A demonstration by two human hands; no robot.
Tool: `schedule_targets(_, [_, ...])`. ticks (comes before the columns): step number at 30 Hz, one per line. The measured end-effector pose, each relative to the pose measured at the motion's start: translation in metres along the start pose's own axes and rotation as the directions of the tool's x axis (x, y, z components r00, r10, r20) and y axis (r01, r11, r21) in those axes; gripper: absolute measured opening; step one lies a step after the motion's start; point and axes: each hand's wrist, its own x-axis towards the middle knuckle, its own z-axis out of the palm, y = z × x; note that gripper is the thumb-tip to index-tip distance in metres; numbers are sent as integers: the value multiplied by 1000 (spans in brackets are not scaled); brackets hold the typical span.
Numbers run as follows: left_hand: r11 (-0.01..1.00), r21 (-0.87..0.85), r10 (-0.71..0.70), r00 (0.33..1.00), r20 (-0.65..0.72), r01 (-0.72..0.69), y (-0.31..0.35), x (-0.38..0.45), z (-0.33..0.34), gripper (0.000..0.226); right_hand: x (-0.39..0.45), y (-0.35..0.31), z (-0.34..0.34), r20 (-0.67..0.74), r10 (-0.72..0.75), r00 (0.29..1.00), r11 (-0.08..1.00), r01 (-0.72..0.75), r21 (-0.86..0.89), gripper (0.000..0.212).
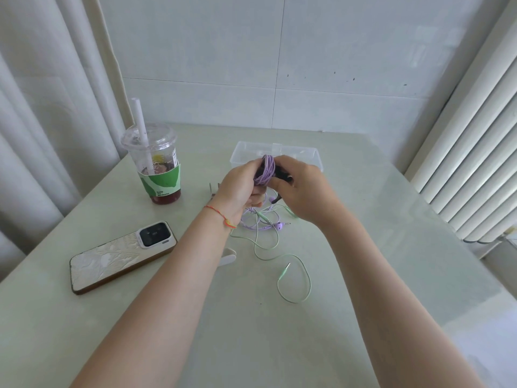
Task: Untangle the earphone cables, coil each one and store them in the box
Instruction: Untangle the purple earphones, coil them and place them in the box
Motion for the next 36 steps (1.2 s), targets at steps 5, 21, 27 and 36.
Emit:
schedule_targets(5, [998, 68, 15, 1000, 1, -15, 2, -2, 0, 39, 0, 0, 0, 20, 35, 999, 999, -35, -9, 27])
schedule_targets(21, [994, 33, -102, 995, -12, 102, 2, -2, -6, 34, -4, -7, -1, 133, -13, 991, 1000, 11, 16, 31])
schedule_targets(27, [991, 43, -126, 991, -46, 128, 1, -2, -2, 35, -3, -7, -5, 201, 18, 979, 1000, -17, -4, 36])
schedule_targets(36, [987, 52, -150, 988, -38, 152, 0, -3, 2, 29, -3, -3, -9, 252, 56, 966, 998, -59, 4, 36])
